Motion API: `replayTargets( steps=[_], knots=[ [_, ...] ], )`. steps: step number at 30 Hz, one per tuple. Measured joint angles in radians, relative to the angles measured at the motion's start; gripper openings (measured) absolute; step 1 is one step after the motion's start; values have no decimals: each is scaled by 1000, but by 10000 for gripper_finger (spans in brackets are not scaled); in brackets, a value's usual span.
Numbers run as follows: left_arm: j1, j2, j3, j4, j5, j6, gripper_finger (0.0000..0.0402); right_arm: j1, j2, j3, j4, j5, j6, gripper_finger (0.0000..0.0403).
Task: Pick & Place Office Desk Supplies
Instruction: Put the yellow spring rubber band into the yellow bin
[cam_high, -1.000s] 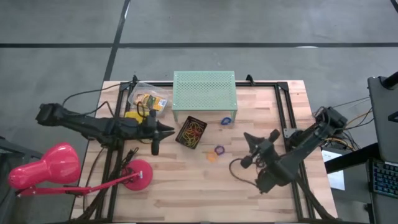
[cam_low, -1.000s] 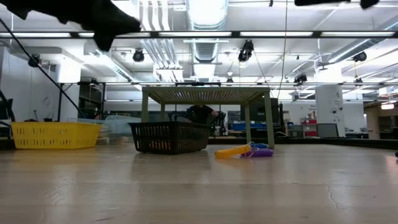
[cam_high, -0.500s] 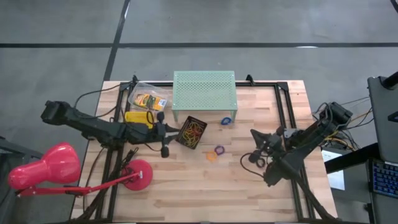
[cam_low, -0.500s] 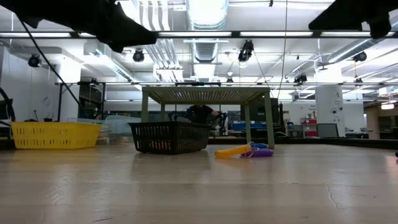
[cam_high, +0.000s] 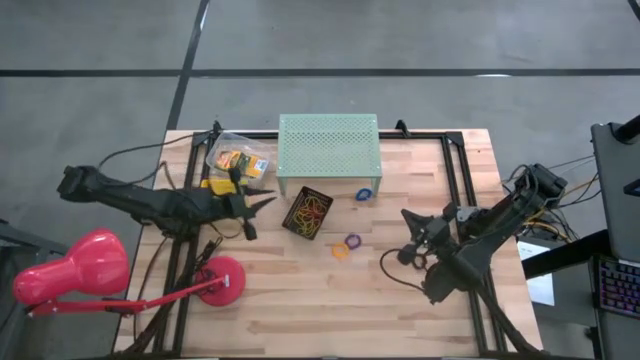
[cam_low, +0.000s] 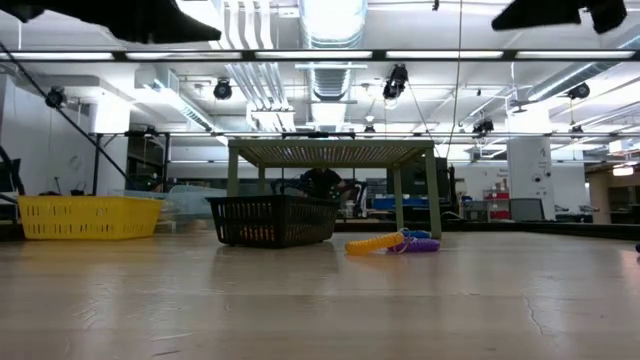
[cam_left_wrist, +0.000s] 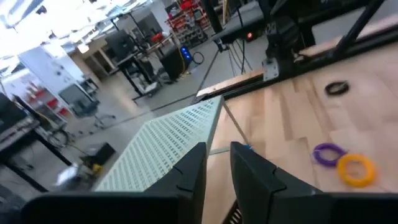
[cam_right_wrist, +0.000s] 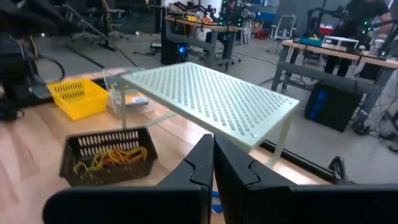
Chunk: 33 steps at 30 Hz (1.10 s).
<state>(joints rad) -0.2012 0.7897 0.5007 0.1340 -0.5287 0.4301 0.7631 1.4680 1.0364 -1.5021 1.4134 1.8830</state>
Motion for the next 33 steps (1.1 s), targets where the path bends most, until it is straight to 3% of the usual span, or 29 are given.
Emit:
replayTargets(
  steps=[4, 8, 12, 18, 22, 28, 33],
  knots=[
    [0, -143, -10, -162, 5, -82, 74, 0, -1, 92, -1, 0, -100, 8],
    [0, -257, -77, -165, 20, -122, 74, -4, 5, 187, 15, 3, -233, 8],
    [0, -342, -197, -158, 129, -50, 74, -5, 19, 239, 77, 3, -339, 8],
    [0, -420, -386, 219, 123, 153, 74, -16, 37, 239, 141, 2, -517, 8],
    [0, -454, -415, 343, 110, 198, 74, -44, 39, 229, 147, 2, -542, 8],
    [1, -468, -410, 308, 102, 166, 74, -92, 40, 226, 152, 0, -542, 8],
    [1, -467, -332, 71, 103, 113, 74, -120, 40, 221, 162, -36, -503, 8]
  ],
)
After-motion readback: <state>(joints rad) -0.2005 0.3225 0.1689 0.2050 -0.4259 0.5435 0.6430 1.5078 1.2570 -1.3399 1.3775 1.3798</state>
